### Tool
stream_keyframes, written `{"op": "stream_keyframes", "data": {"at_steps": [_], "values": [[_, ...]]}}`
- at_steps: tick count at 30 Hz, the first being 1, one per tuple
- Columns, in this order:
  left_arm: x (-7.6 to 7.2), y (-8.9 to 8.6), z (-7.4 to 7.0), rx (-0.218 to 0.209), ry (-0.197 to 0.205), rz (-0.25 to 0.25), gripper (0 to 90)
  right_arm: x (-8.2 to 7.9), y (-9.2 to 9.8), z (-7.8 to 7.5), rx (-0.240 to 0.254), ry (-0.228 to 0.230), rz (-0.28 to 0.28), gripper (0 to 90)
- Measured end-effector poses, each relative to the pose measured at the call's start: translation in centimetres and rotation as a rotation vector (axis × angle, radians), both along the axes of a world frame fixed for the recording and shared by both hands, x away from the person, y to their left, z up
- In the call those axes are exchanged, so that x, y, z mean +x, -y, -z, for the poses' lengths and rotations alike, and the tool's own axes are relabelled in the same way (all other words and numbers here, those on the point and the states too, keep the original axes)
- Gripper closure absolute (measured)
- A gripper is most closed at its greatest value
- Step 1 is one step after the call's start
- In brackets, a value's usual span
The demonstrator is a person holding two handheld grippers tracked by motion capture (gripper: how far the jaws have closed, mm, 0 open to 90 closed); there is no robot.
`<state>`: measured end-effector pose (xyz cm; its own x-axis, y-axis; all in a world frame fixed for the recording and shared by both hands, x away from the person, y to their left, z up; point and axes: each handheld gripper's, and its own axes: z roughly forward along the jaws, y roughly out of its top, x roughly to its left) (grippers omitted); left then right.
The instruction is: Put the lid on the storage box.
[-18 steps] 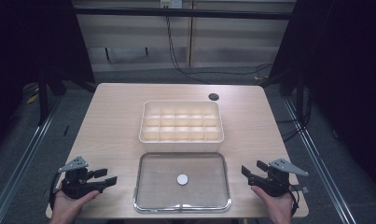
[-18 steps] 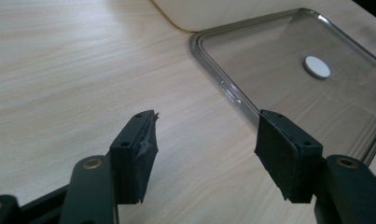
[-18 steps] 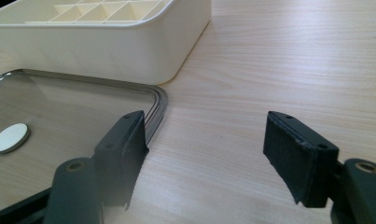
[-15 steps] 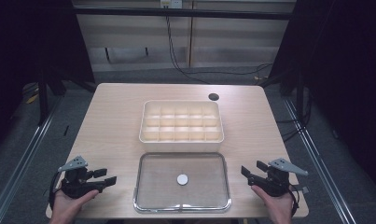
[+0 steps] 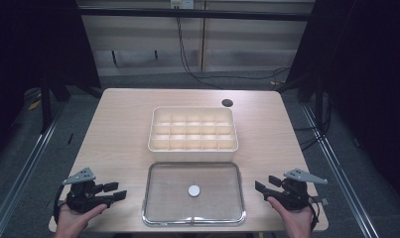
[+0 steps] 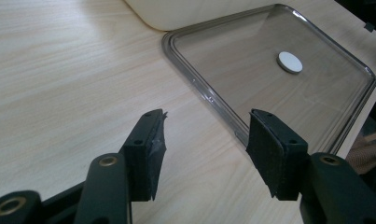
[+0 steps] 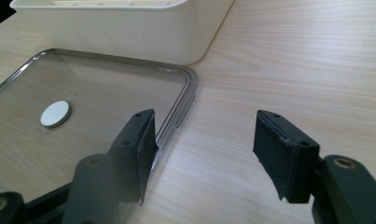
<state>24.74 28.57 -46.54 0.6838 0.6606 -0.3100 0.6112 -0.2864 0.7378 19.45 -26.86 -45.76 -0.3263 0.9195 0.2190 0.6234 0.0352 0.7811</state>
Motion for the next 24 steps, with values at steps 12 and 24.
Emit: {"op": "stream_keyframes", "data": {"at_steps": [12, 24], "values": [[2.3, 2.6, -1.5, 0.020, 0.037, 0.033, 51.3, 2.4, -1.9, -1.5, 0.007, -0.025, -0.093, 43.7], [4.2, 5.0, -2.3, 0.011, 0.041, 0.050, 55.0, 4.7, -3.4, -0.9, 0.035, -0.034, -0.146, 45.1]]}}
